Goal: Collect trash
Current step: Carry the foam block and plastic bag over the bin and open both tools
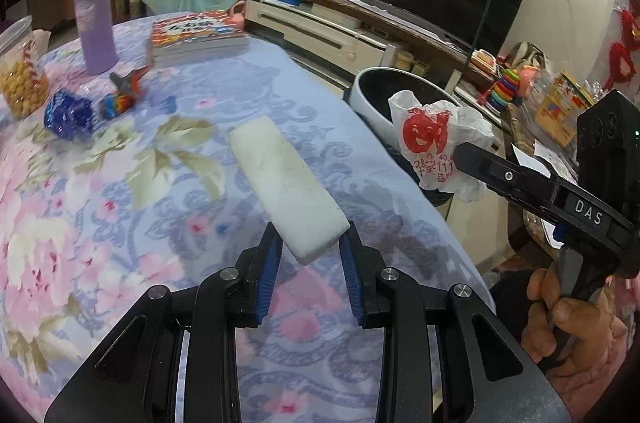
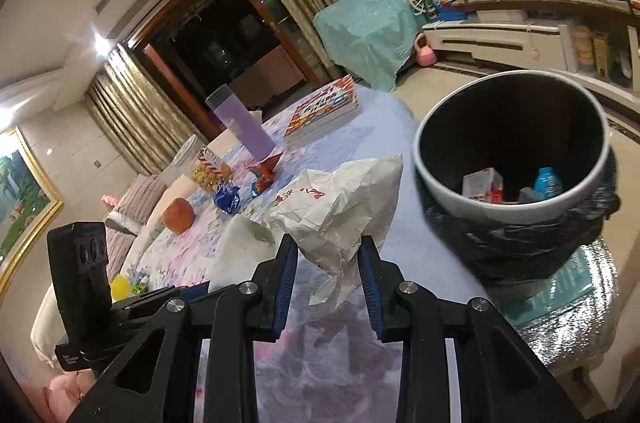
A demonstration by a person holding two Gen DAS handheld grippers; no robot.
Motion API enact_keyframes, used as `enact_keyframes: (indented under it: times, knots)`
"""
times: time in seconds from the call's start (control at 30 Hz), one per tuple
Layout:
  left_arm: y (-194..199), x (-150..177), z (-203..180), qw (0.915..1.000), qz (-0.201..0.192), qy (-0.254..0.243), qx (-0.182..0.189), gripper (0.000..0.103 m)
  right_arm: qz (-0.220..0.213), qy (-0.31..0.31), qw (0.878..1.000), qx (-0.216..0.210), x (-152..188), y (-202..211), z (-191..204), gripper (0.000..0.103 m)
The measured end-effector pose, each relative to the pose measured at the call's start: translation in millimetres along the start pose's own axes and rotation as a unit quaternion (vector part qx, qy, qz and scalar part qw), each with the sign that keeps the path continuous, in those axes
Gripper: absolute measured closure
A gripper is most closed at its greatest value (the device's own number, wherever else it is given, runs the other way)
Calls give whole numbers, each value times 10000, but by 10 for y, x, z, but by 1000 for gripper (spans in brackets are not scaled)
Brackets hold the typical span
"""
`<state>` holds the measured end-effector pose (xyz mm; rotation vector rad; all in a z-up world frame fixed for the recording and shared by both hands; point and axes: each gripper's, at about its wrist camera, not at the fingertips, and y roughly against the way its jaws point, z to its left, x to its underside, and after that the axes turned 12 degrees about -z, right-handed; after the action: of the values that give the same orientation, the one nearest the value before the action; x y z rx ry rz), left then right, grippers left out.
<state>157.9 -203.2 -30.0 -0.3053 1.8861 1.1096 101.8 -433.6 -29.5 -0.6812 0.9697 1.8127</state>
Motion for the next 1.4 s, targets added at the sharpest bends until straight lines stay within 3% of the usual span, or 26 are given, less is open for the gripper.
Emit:
enact_keyframes:
  times: [0.53, 1.4]
  knots:
    - [-172, -111, -492, 9988, 65, -396, 271, 74, -383, -209, 9987, 261, -150, 335, -350, 71]
    - [-476, -322, -923, 9959, 144, -698, 564, 74, -607, -372, 9961, 529, -295, 473, -666, 71]
